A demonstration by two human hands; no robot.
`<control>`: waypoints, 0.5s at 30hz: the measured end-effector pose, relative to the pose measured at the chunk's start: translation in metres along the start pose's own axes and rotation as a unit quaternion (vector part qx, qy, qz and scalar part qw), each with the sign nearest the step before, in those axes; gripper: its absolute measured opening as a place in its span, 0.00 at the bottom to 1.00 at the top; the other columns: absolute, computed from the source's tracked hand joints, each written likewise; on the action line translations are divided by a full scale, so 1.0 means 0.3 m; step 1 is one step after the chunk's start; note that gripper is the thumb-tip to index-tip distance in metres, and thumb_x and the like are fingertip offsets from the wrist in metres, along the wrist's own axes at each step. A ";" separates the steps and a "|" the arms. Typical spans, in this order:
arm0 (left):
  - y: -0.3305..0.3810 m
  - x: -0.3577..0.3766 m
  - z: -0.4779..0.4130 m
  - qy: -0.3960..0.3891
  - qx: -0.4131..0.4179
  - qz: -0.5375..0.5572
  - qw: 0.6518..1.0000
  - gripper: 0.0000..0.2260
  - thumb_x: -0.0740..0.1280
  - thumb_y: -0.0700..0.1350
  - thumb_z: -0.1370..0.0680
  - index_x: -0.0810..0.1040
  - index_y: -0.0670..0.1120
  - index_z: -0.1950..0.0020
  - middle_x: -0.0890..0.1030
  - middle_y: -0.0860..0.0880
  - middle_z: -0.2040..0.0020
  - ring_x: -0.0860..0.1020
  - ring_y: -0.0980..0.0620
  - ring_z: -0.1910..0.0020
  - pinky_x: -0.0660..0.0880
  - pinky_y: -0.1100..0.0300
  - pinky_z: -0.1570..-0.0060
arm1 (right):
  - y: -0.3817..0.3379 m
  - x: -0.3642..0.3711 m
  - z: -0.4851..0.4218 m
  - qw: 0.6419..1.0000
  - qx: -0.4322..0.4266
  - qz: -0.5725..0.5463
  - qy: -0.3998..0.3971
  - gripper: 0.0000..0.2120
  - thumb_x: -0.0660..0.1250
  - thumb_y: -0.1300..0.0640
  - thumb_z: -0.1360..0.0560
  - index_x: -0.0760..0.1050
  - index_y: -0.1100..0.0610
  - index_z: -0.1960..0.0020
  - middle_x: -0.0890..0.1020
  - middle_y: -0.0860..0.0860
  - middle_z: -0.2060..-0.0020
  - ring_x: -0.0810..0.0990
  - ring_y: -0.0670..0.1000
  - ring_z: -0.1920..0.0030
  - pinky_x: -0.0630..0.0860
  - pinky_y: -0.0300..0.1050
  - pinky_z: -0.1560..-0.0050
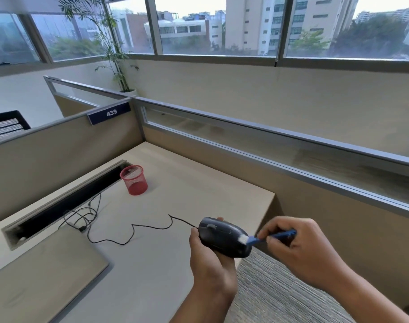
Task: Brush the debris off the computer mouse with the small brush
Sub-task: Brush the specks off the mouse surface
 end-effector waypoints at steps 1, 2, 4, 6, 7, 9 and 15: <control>0.005 -0.007 -0.005 0.006 0.000 0.005 1.000 0.23 0.52 0.59 0.17 0.79 0.45 0.45 0.85 0.42 0.53 0.82 0.45 0.51 0.76 0.49 0.51 | 0.007 -0.004 0.015 1.000 0.001 0.012 0.002 0.11 0.69 0.60 0.31 0.83 0.43 0.62 0.84 0.47 0.69 0.70 0.42 0.77 0.69 0.38 0.75; 0.007 -0.015 -0.007 0.011 0.000 0.008 1.000 0.23 0.52 0.59 0.17 0.80 0.46 0.46 0.85 0.42 0.53 0.82 0.45 0.51 0.75 0.50 0.51 | 0.011 -0.010 0.025 1.000 -0.001 0.021 0.007 0.11 0.69 0.60 0.32 0.83 0.43 0.62 0.84 0.47 0.69 0.70 0.42 0.77 0.69 0.39 0.75; 0.009 -0.021 -0.008 0.012 -0.001 0.009 1.000 0.23 0.51 0.60 0.17 0.80 0.46 0.47 0.86 0.43 0.56 0.83 0.46 0.55 0.76 0.50 0.55 | -0.003 -0.011 0.028 1.000 -0.010 0.008 0.019 0.11 0.70 0.60 0.32 0.83 0.43 0.62 0.84 0.45 0.69 0.71 0.42 0.77 0.69 0.37 0.76; 0.006 -0.016 -0.006 0.006 0.000 0.004 1.000 0.24 0.51 0.60 0.17 0.79 0.45 0.45 0.86 0.43 0.57 0.83 0.45 0.55 0.76 0.51 0.57 | -0.036 0.004 0.020 1.000 -0.026 -0.002 0.012 0.11 0.70 0.60 0.30 0.84 0.44 0.60 0.84 0.45 0.68 0.74 0.45 0.75 0.72 0.38 0.74; 0.004 -0.011 -0.006 0.005 0.000 0.001 1.000 0.24 0.51 0.60 0.17 0.79 0.44 0.44 0.86 0.42 0.56 0.82 0.45 0.53 0.76 0.50 0.56 | -0.051 0.014 0.017 0.999 -0.034 0.003 0.006 0.12 0.70 0.61 0.30 0.84 0.44 0.60 0.85 0.45 0.66 0.77 0.47 0.72 0.75 0.42 0.71; 0.003 -0.004 -0.003 0.005 0.001 -0.002 1.000 0.24 0.51 0.59 0.17 0.79 0.44 0.43 0.85 0.41 0.54 0.81 0.44 0.52 0.76 0.50 0.54 | -0.059 0.020 0.020 0.999 -0.042 0.018 0.001 0.10 0.69 0.59 0.31 0.83 0.43 0.61 0.85 0.45 0.64 0.80 0.50 0.68 0.78 0.46 0.67; 0.007 -0.014 0.006 0.006 0.000 -0.030 1.000 0.23 0.53 0.59 0.18 0.79 0.45 0.42 0.84 0.41 0.49 0.80 0.44 0.48 0.75 0.51 0.53 | -0.001 -0.051 0.024 0.999 -0.006 0.028 0.042 0.13 0.71 0.62 0.31 0.83 0.44 0.63 0.82 0.40 0.73 0.72 0.42 0.78 0.67 0.31 0.75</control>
Point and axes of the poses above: each hand's wrist, its own z-axis away from the middle knuckle, its own x-axis out of the palm, y = z × x, the point moved 6 cm from there along -z, towards the middle knuckle
